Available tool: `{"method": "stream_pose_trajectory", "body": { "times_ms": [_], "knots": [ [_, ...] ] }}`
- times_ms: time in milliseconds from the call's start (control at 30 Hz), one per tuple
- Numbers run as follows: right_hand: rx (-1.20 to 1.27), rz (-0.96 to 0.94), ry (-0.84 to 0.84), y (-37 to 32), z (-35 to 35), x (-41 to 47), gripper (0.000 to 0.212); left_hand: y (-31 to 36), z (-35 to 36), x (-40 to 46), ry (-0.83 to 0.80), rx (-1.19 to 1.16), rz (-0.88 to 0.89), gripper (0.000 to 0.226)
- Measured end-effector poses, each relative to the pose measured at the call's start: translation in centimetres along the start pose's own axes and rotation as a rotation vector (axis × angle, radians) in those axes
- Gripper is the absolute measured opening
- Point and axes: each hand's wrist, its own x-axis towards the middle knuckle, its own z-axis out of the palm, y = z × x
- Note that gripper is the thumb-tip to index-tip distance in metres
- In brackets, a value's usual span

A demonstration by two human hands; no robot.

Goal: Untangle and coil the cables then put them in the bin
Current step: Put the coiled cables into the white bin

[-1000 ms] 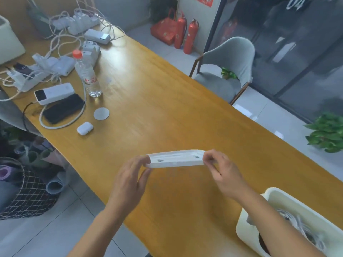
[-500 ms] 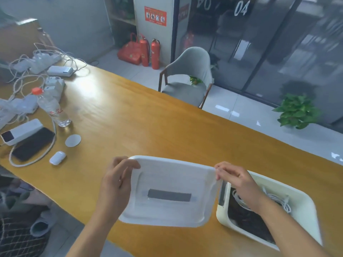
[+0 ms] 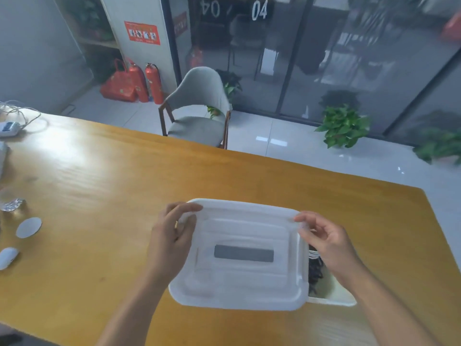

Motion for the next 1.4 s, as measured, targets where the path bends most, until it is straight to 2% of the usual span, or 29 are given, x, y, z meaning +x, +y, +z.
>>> {"method": "stream_pose_trajectory", "body": {
  "times_ms": [133, 433, 567, 667, 800, 900, 1000, 1100, 1300, 1400],
  "knots": [
    [-0.065, 0.007, 0.085, 2.0, -4.6, -0.1, 0.034, -0.1, 4.8, 0.4, -0.176, 0.078, 0.011, 0.039],
    [-0.332, 0.083, 0.193, 8.0, -11.7, 0.4, 0.047, -2.0, 14.1, 0.1, -0.433, 0.255, 0.014, 0.045],
    [-0.392, 0.057, 0.163, 9.6, -12.2, 0.3, 0.057, -3.3, 16.3, 0.0, -0.430, 0.329, 0.041, 0.045],
    [-0.481, 0.058, 0.159, 10.4, -11.9, 0.5, 0.051, -4.7, 17.3, -0.2, -0.387, 0.410, 0.091, 0.046],
    [-0.497, 0.023, 0.216, 11.3, -10.8, 0.7, 0.050, -5.6, 17.8, -0.9, -0.354, 0.389, 0.107, 0.046],
    [-0.519, 0.027, 0.238, 11.7, -10.1, 0.7, 0.049, -5.4, 17.6, -1.1, -0.352, 0.380, 0.085, 0.047],
    [-0.559, 0.032, 0.182, 11.8, -9.3, 0.4, 0.048, -6.0, 16.8, -1.3, -0.347, 0.411, 0.071, 0.047],
    [-0.603, 0.005, 0.175, 12.1, -9.0, 0.3, 0.048, -6.2, 16.3, -1.5, -0.367, 0.369, -0.011, 0.046],
    [-0.552, 0.054, 0.250, 12.1, -8.9, -0.1, 0.049, -5.5, 16.3, -1.7, -0.356, 0.353, -0.025, 0.047],
    [-0.435, 0.167, 0.296, 12.0, -9.0, -1.4, 0.059, -4.9, 15.9, -3.0, -0.323, 0.325, -0.097, 0.059]
  ]
}}
